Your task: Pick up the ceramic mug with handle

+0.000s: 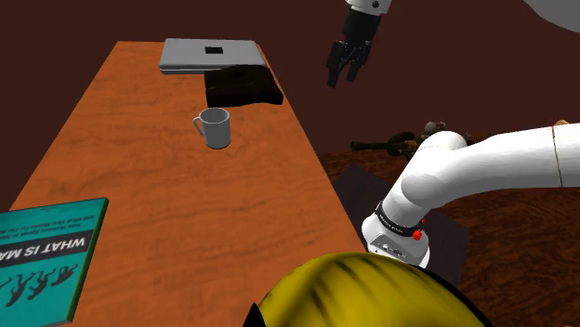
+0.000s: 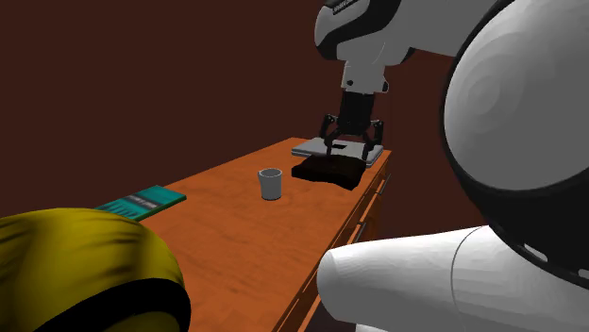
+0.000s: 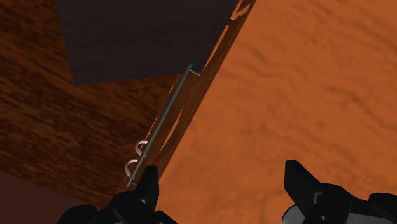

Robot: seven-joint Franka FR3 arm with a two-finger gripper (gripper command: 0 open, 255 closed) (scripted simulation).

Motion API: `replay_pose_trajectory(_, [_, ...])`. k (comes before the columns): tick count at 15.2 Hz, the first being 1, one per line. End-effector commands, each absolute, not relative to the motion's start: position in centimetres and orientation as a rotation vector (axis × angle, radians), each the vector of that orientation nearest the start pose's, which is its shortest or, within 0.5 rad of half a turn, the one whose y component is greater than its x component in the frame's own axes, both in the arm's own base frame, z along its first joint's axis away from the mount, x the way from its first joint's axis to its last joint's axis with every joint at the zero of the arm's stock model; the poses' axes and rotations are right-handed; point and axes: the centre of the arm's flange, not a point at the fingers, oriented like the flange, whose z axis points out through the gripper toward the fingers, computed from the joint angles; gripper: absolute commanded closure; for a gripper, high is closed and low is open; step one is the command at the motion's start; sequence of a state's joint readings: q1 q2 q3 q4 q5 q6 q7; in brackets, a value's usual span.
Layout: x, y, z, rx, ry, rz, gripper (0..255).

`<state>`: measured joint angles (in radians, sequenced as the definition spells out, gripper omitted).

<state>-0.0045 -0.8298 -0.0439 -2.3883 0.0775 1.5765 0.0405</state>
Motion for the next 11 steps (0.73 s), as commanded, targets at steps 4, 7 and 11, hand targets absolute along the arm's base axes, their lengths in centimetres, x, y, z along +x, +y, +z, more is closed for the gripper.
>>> replay_pose_trajectory(4, [32.6, 1.0, 57.5, -3.033, 0.114, -0.03, 0])
replay_pose_trajectory(7, [35.7, 3.1, 56.0, -3.037, 0.114, -0.034, 0])
replay_pose_trajectory(11, [39.8, 5.8, 54.1, -3.043, 0.115, -0.04, 0])
